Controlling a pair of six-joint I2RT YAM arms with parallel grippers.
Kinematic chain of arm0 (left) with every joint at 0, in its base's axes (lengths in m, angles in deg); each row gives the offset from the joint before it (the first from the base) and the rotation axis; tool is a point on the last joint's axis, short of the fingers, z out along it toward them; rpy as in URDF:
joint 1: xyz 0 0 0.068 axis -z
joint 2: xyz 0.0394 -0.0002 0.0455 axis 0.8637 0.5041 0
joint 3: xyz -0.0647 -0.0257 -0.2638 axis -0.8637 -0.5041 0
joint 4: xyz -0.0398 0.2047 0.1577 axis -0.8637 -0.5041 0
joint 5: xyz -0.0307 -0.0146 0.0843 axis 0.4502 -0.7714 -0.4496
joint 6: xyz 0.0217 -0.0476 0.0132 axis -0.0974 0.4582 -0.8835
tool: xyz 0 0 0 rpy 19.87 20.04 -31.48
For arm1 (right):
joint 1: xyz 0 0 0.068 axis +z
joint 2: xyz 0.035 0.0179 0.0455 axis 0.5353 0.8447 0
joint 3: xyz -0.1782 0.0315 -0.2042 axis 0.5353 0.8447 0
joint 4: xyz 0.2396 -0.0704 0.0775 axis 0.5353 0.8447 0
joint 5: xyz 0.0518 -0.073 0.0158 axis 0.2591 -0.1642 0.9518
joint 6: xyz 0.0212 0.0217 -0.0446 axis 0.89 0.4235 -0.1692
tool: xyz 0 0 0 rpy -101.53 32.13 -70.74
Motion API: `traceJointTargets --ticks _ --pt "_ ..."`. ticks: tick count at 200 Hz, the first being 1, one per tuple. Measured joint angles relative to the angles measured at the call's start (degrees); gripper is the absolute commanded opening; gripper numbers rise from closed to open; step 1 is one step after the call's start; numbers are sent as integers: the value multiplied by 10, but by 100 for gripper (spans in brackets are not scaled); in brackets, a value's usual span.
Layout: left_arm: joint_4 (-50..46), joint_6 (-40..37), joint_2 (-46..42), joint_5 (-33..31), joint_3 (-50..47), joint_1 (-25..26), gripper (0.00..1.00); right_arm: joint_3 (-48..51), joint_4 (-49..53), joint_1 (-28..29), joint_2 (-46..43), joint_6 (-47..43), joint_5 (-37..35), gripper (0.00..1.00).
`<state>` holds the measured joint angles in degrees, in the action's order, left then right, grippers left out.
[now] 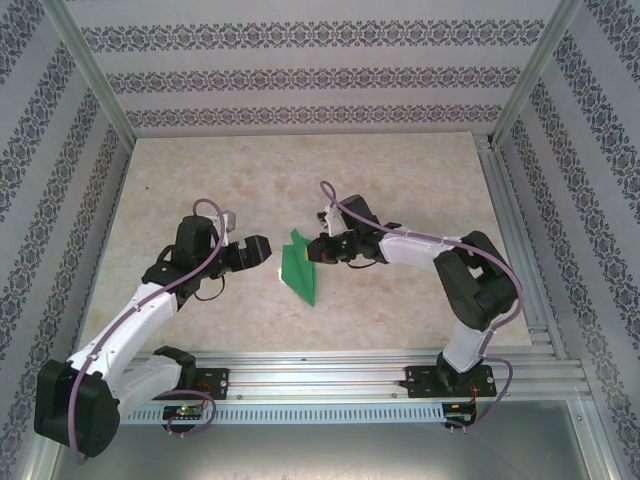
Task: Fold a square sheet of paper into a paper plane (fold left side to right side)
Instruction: Turn over the paper at the center of the table.
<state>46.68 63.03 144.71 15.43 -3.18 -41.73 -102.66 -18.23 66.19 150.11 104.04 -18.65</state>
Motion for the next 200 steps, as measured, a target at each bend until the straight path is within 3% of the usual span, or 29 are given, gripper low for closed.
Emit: traceJointTargets --ticks 36,67,108,144,200 --pt "45 39 -33 45 -3 0 100 12 -16 -42 -132 8 50 2" --pt "155 97 -30 104 -4 2 96 14 -27 -63 -192 29 81 3" --pt "284 144 6 142 -2 29 78 24 -51 -65 -216 64 114 4" --pt "336 163 62 147 17 57 64 31 -85 -65 -223 102 134 5" --pt "401 179 120 147 45 90 51 31 -104 -64 -229 123 148 5"
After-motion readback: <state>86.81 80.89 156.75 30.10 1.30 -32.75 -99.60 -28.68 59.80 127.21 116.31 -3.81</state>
